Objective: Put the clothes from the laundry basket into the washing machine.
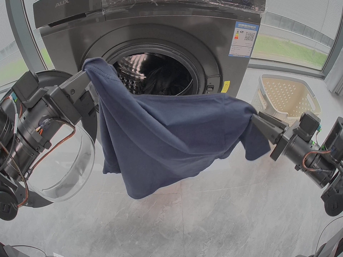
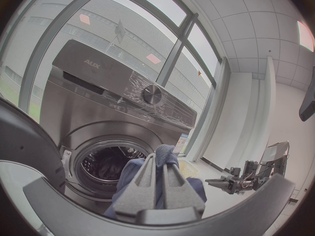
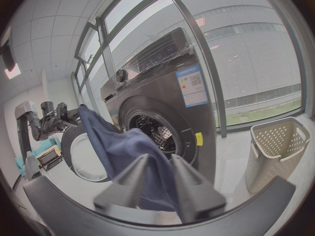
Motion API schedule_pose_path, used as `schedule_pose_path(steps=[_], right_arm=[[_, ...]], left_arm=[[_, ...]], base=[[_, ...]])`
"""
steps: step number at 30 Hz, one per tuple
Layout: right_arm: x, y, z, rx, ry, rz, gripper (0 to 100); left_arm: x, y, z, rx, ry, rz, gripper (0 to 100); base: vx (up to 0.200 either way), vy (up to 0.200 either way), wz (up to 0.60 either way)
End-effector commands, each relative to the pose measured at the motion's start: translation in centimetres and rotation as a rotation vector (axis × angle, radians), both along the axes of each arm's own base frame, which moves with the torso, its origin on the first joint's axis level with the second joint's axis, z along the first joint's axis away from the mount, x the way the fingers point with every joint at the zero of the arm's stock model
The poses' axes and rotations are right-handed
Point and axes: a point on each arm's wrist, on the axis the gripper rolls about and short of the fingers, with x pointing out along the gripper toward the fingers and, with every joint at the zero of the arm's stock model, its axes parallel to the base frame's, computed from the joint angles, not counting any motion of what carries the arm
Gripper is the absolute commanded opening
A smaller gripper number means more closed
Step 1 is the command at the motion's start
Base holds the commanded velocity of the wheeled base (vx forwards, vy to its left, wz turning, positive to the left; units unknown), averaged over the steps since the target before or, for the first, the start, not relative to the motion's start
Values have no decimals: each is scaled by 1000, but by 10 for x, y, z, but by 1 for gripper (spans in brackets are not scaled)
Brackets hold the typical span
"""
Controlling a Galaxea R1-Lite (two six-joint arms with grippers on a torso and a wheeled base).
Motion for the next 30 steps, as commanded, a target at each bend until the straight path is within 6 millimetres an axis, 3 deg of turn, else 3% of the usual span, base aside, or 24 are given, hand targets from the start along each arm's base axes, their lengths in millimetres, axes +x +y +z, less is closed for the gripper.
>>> schedule_pose_path(steps=[1, 4, 7, 10, 12, 14, 15, 18, 30], right_arm=[[-14, 10, -23, -32, 94, 71, 100], [-18, 17, -43, -88, 176, 106, 100], [-5, 27, -63, -127, 236, 114, 100], [2, 34, -66, -134, 235, 132, 100], [16, 65, -69, -134, 212, 224, 100], [20, 74, -70, -128, 195, 240, 100], [26, 91, -74, -120, 175, 273, 100], [35, 114, -84, -118, 165, 308, 100], [54, 159, -110, -127, 156, 362, 100]], left_arm=[[0, -9, 2, 1, -7, -43, 0], [-2, -11, 3, -1, -11, -56, 0], [-6, -13, 4, -7, -14, -74, 0], [-6, -13, 4, -6, -15, -75, 0], [-7, -13, 3, -2, -13, -77, 0], [-7, -13, 3, -2, -12, -77, 0], [-7, -13, 3, -2, -12, -77, 0], [-7, -13, 6, -10, -25, -78, 0], [-13, -10, 16, -30, -66, -91, 0]], base=[[0, 0, 0], [0, 0, 0], [0, 0, 0], [0, 0, 0], [0, 0, 0], [0, 0, 0], [0, 0, 0], [0, 0, 0], [0, 0, 0]])
